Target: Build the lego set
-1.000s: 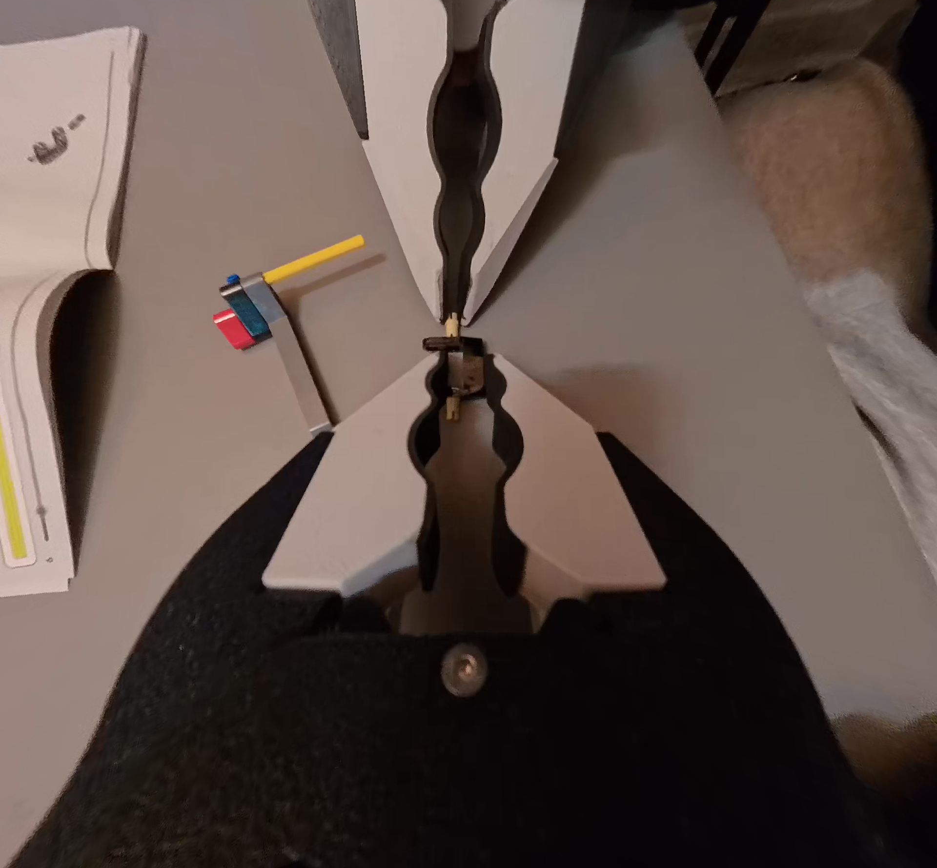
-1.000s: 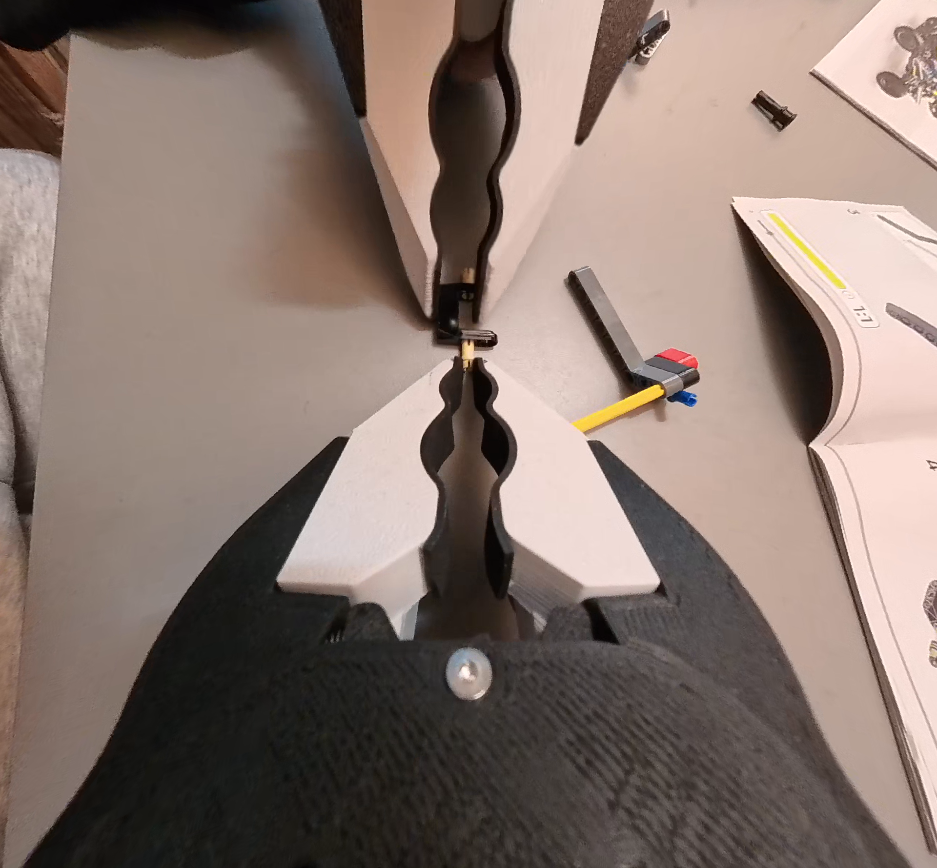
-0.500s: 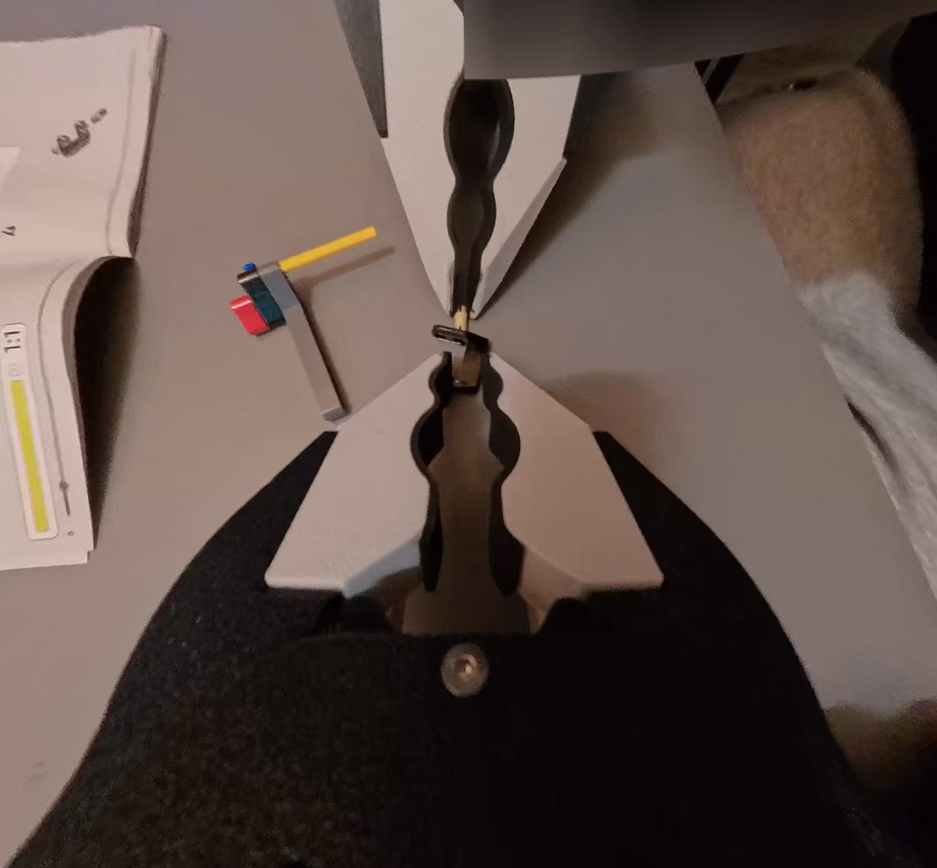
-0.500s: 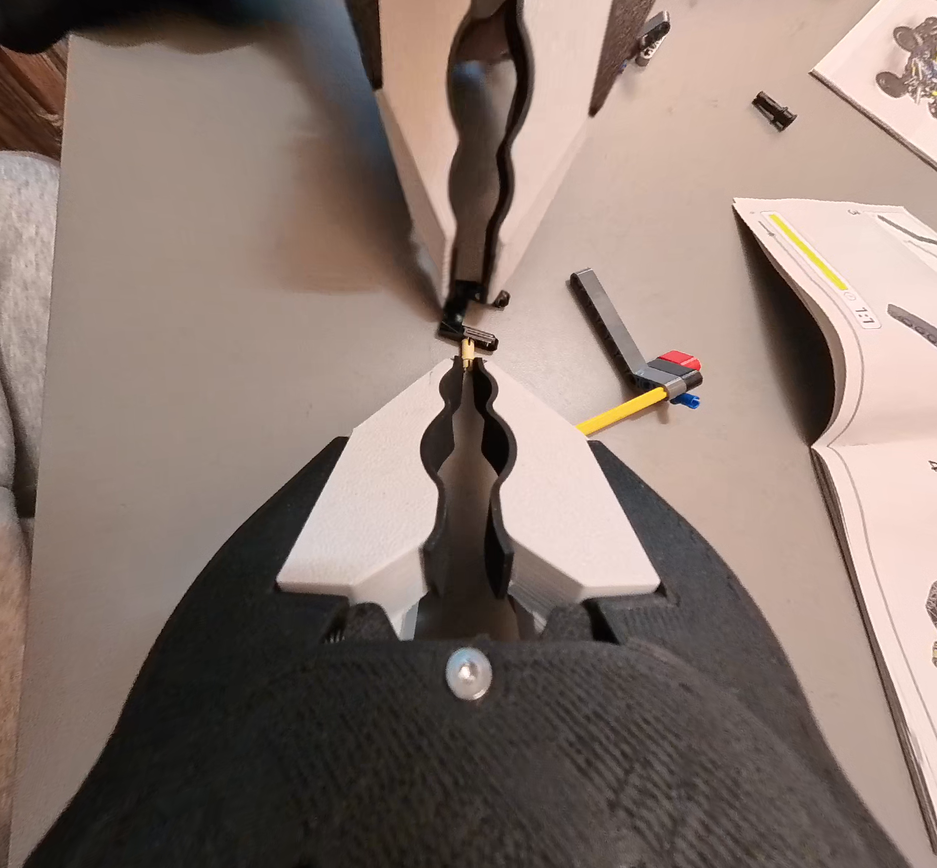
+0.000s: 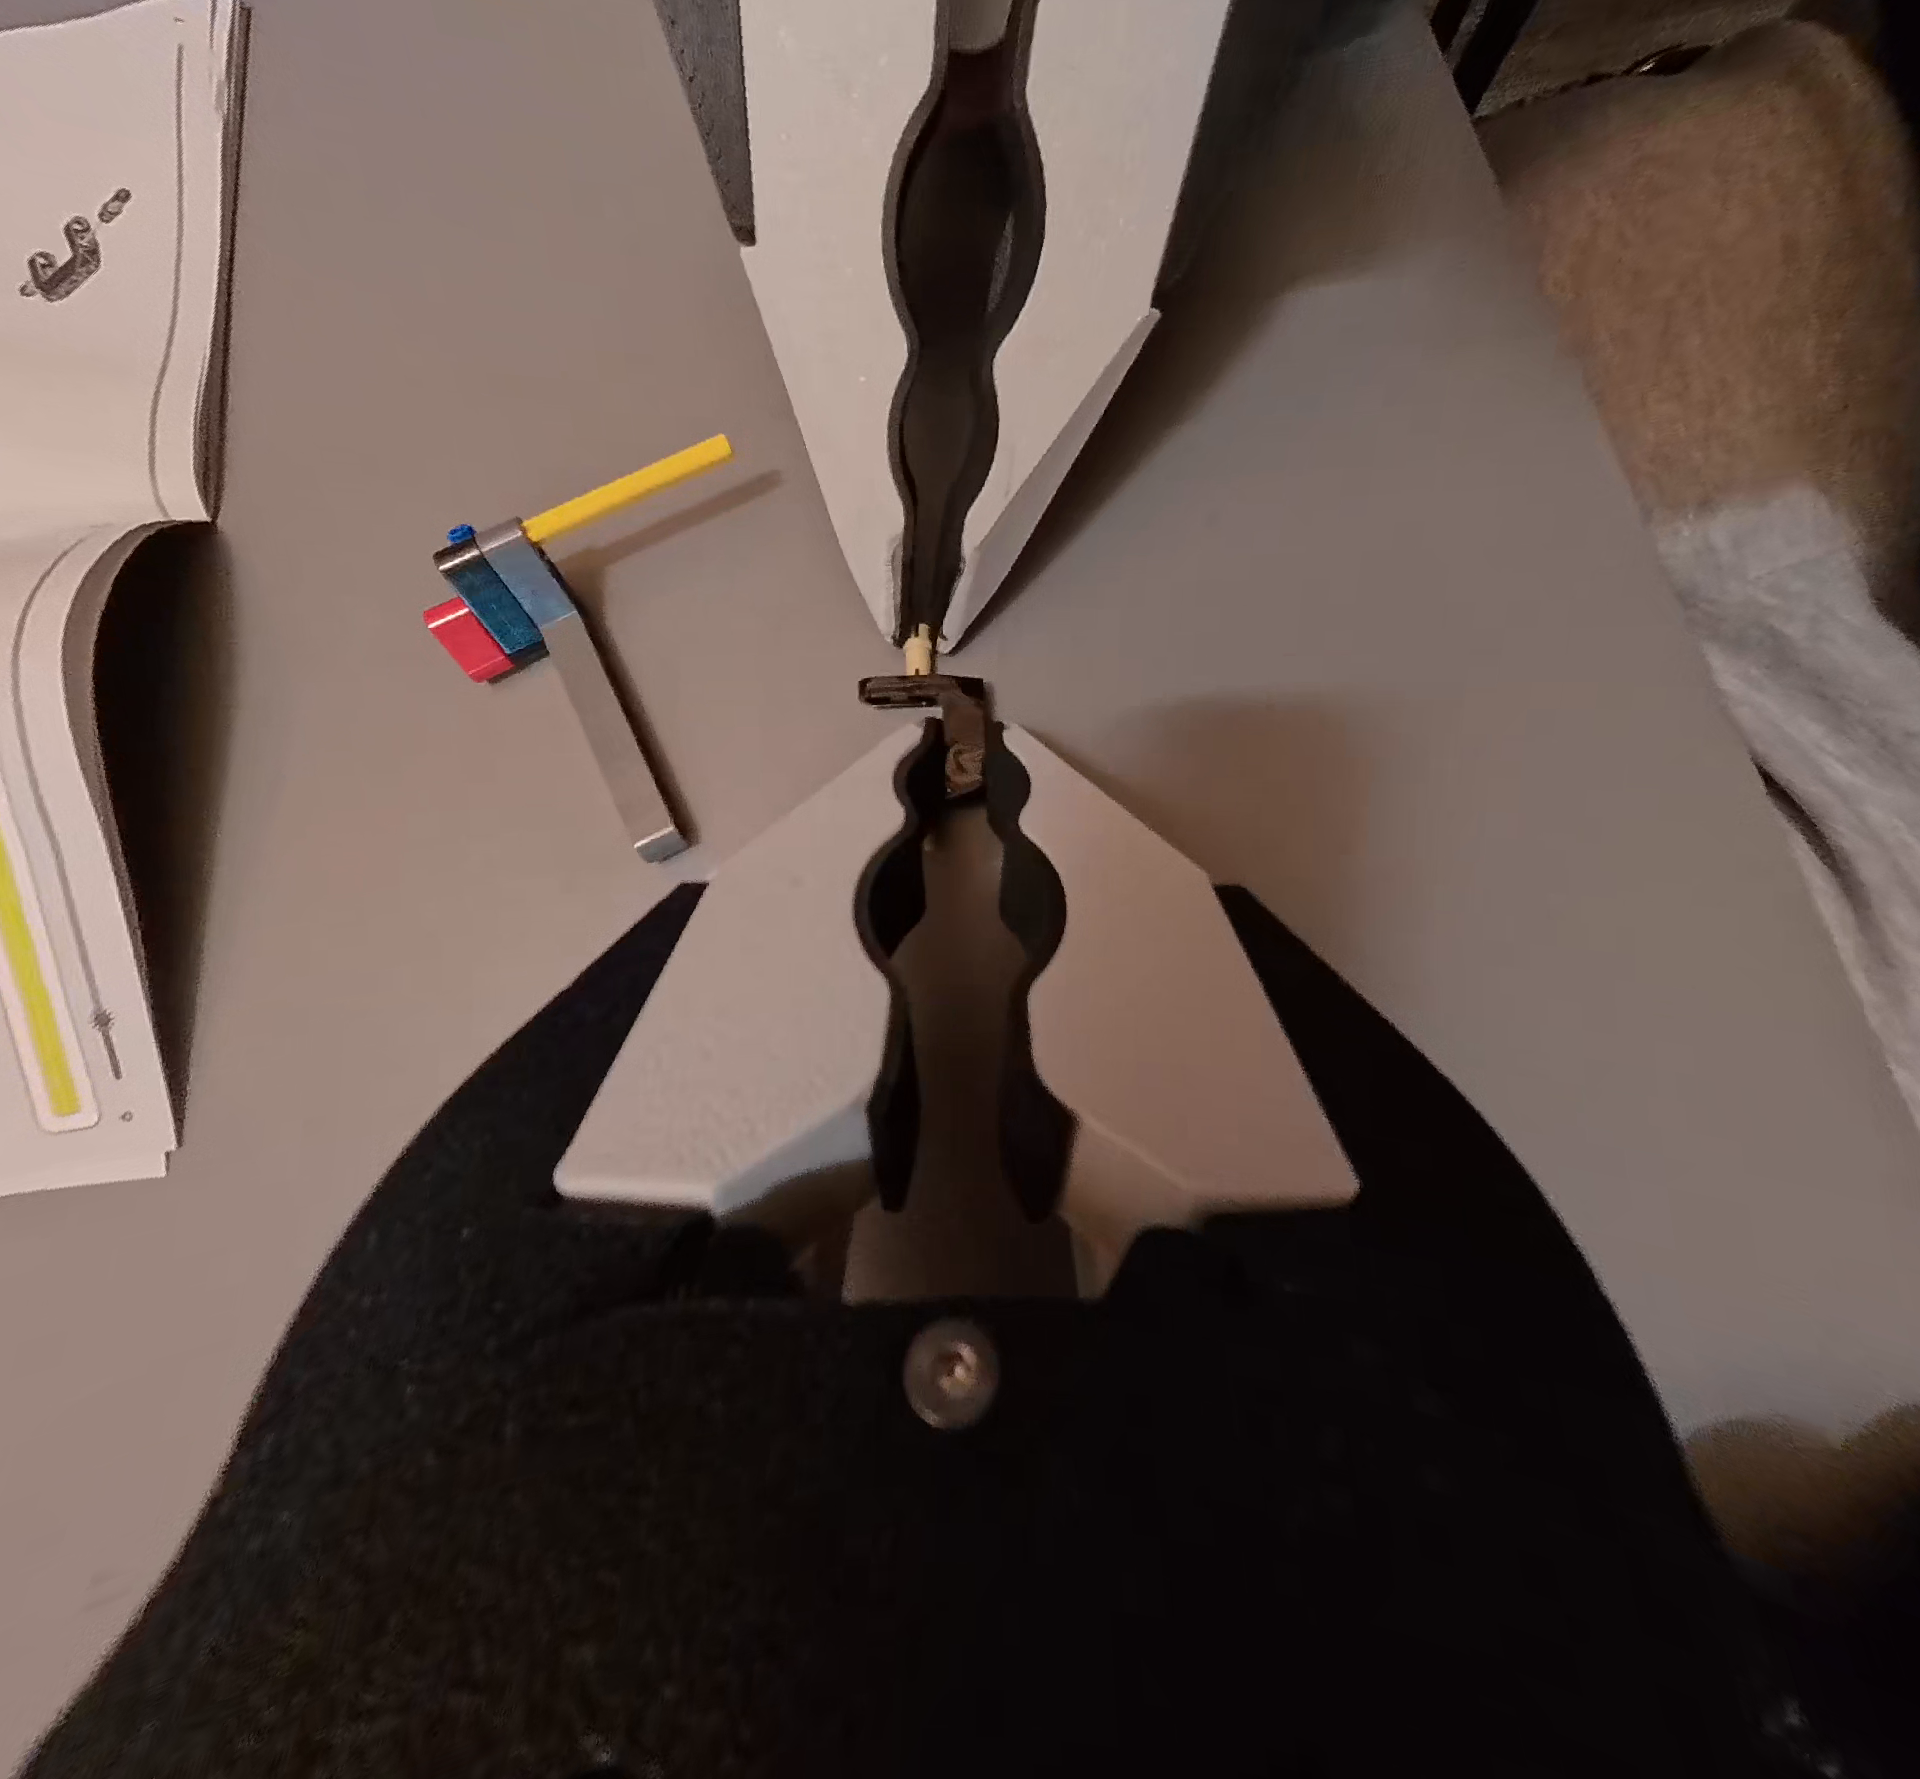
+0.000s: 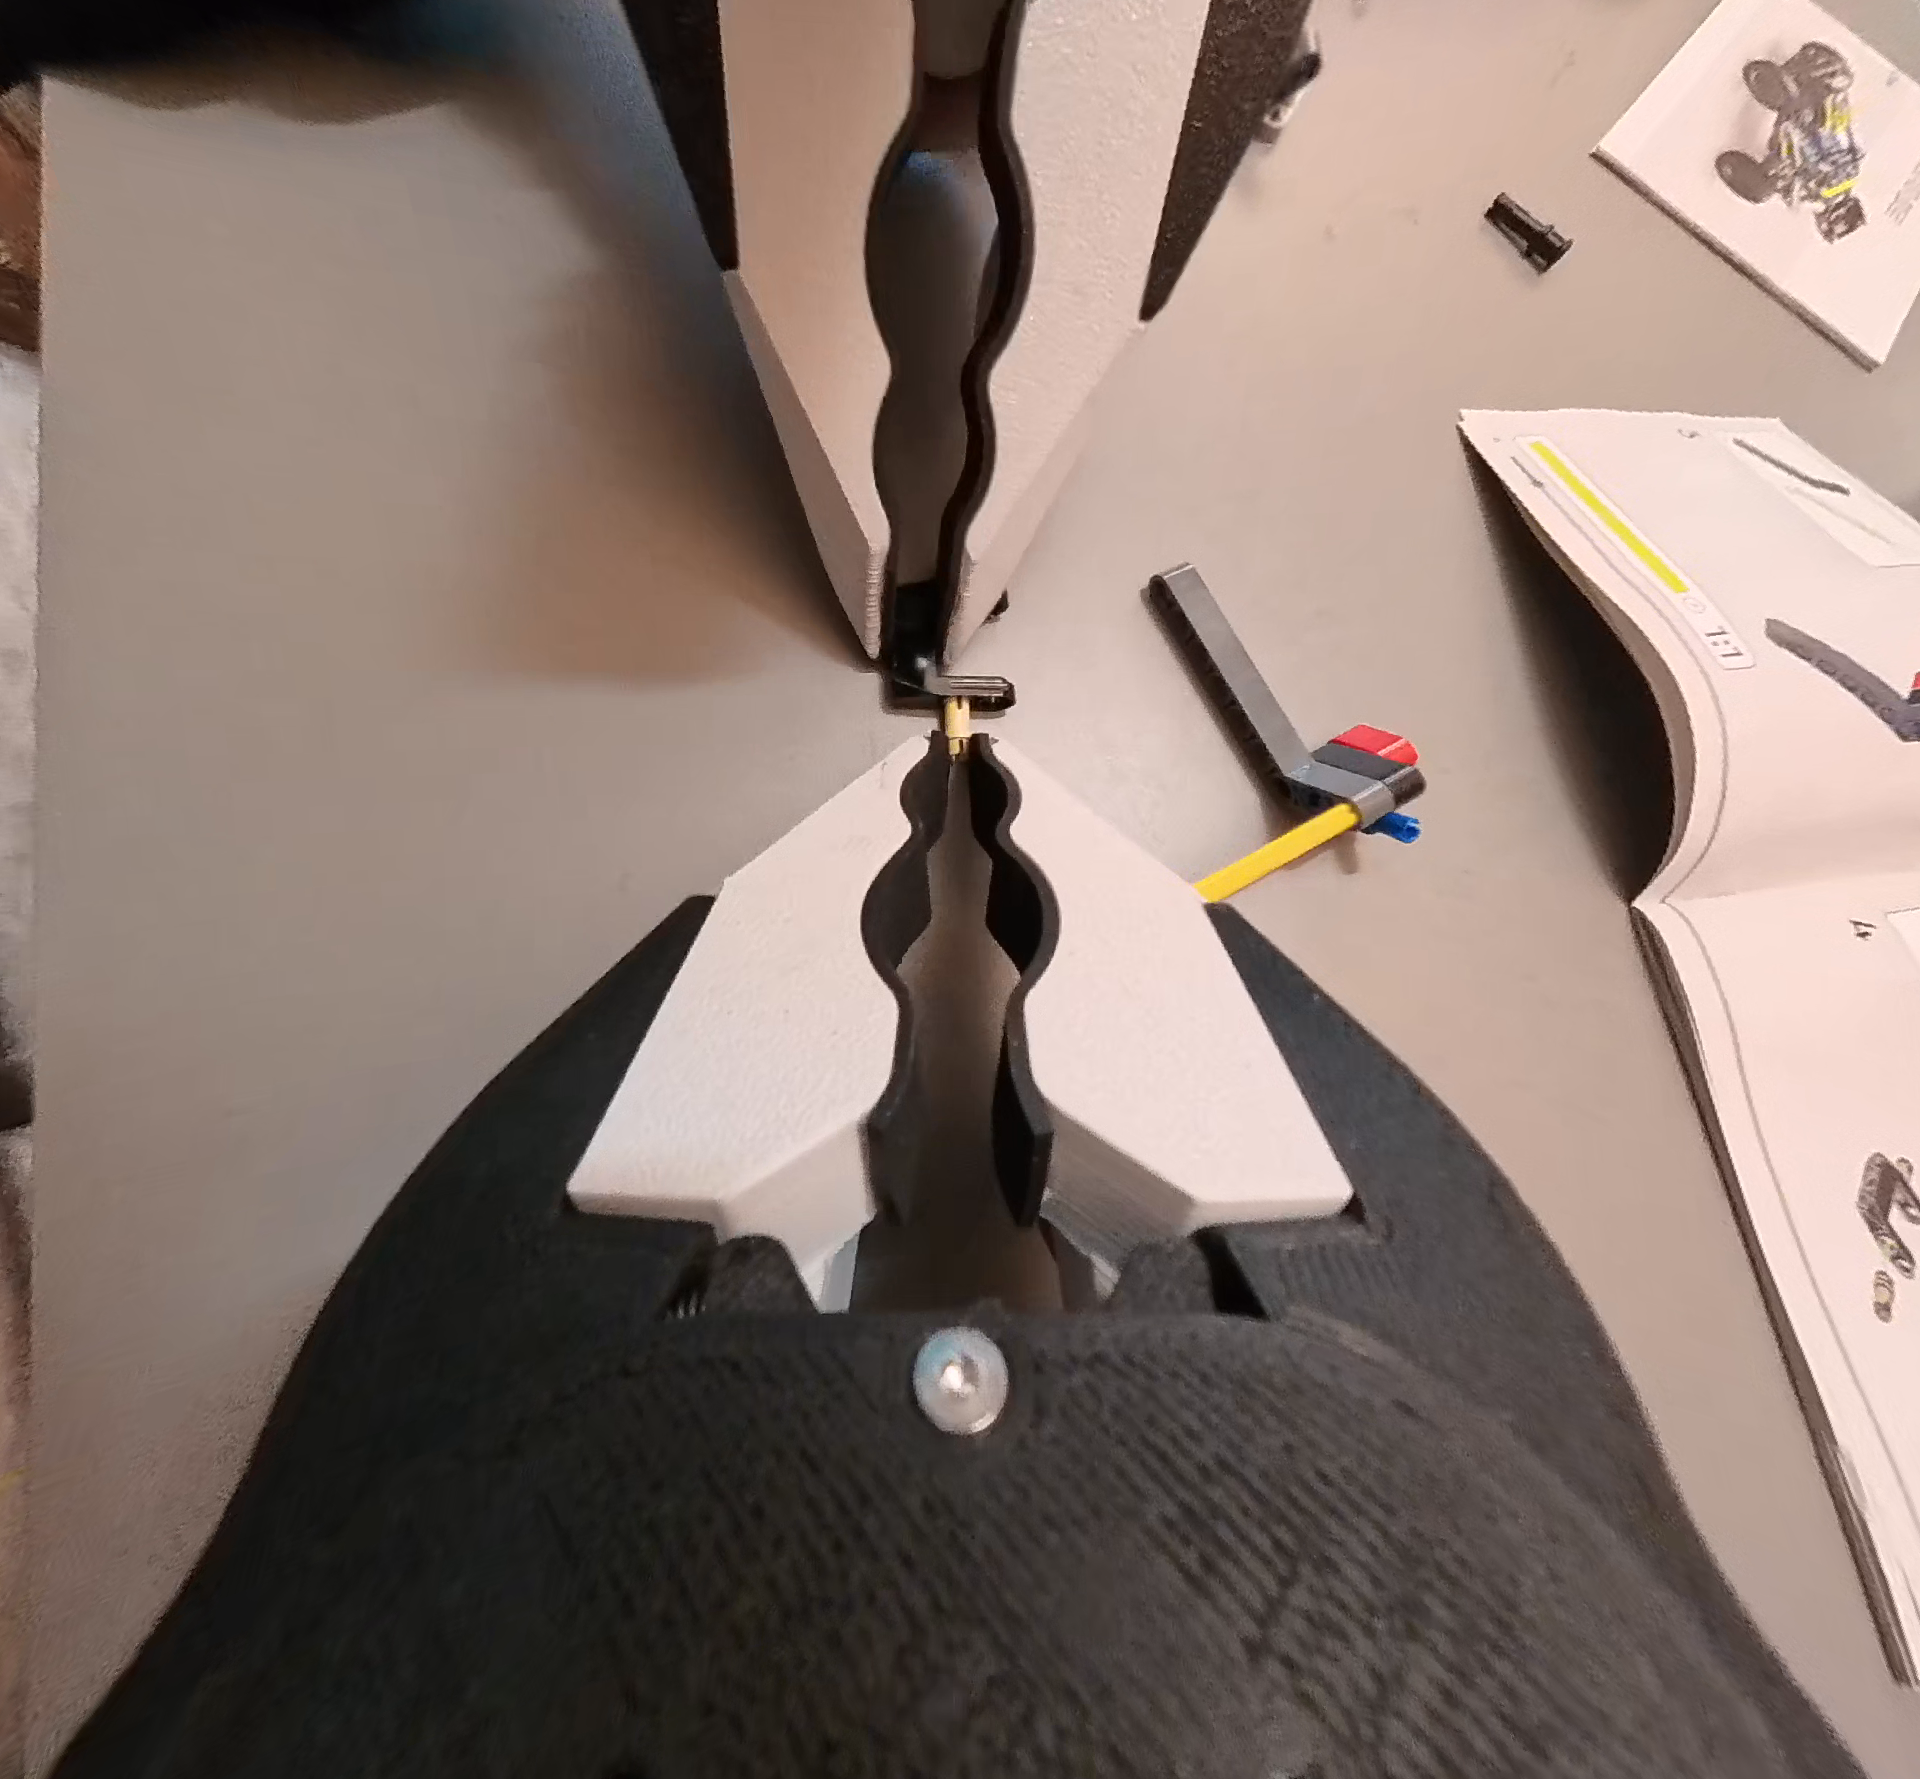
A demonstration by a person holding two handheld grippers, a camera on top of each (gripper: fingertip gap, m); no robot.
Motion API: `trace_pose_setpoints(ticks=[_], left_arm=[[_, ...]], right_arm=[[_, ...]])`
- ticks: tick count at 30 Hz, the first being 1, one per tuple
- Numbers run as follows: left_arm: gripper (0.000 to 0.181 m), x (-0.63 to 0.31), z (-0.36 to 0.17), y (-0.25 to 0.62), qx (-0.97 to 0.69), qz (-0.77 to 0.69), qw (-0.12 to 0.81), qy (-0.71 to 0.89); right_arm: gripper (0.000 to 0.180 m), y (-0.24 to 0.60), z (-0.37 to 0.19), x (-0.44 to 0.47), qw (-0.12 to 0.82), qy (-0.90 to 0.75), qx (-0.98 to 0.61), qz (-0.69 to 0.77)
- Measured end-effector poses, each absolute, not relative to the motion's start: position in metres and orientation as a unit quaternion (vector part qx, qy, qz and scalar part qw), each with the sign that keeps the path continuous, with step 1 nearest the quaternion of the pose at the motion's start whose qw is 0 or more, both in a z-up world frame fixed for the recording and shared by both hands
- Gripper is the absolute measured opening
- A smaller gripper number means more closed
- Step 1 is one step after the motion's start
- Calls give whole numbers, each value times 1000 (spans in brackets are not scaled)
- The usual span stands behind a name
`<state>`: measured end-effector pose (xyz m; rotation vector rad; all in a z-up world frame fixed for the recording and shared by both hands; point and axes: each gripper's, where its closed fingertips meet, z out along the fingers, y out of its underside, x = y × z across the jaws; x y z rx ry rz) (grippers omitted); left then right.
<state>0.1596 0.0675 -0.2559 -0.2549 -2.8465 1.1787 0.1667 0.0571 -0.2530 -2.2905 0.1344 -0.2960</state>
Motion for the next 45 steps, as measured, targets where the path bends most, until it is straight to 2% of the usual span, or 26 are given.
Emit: trace_pose_setpoints(ticks=[12,18,31,32,37,40,42,45], left_arm=[[6,158,-256,67,-62,397,72,-913],[6,155,-256,66,-75,398,71,-912],[7,155,-255,65,-83,402,52,-910],[7,154,-255,65,-84,402,51,-910],[22,158,-238,69,-73,440,52,-894],[24,178,-211,69,-39,507,6,-861],[23,207,-197,72,8,538,-75,-839],[21,242,-201,85,78,510,-173,-839]], right_arm=[[3,60,-249,165,389,-58,-883,-256],[3,63,-252,163,404,12,-906,-124],[7,60,-250,165,410,2,-901,-140],[3,60,-251,164,409,-1,-902,-138],[3,60,-251,164,408,1,-903,-134],[3,59,-251,164,408,1,-902,-139],[2,56,-251,165,407,4,-902,-140],[2,45,-251,170,405,16,-902,-151]])
